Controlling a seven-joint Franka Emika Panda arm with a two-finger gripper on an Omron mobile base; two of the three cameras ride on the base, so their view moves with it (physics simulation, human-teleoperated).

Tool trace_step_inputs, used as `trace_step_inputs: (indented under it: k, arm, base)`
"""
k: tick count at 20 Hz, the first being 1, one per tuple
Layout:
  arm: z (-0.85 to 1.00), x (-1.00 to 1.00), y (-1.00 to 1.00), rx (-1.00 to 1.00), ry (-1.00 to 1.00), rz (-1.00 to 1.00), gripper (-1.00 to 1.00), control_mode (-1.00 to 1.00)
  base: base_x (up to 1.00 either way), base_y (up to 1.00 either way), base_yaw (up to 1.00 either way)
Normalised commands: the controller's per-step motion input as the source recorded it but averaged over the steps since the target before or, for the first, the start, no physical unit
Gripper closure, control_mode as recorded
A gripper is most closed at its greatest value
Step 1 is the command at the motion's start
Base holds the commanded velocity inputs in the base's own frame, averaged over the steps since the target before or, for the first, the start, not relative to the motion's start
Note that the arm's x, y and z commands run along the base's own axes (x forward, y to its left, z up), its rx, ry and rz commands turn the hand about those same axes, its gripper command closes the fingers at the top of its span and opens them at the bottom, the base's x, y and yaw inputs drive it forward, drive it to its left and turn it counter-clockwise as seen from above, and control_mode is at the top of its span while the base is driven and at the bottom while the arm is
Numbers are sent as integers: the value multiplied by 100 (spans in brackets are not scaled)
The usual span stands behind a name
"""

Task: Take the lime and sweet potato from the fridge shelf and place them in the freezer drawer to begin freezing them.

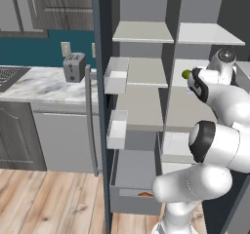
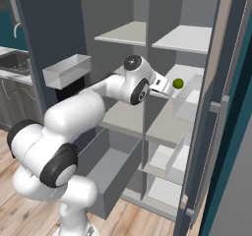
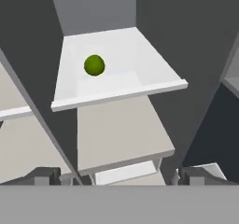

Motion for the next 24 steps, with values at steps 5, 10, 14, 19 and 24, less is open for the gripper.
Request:
trace_step_inputs:
  k: [5,10,14,19,24]
  arm:
    - [0,24,0,0,-6,0,-100,-100]
    - [0,43,-1,2,0,1,-100,-100]
    - [0,39,-16,5,0,5,-100,-100]
    - [0,16,-20,7,0,7,-100,-100]
    - [0,3,-6,6,0,8,-100,-100]
  base:
    - [0,0,0]
    - [0,0,0]
    - [0,0,0]
    - [0,0,0]
    - [0,0,0]
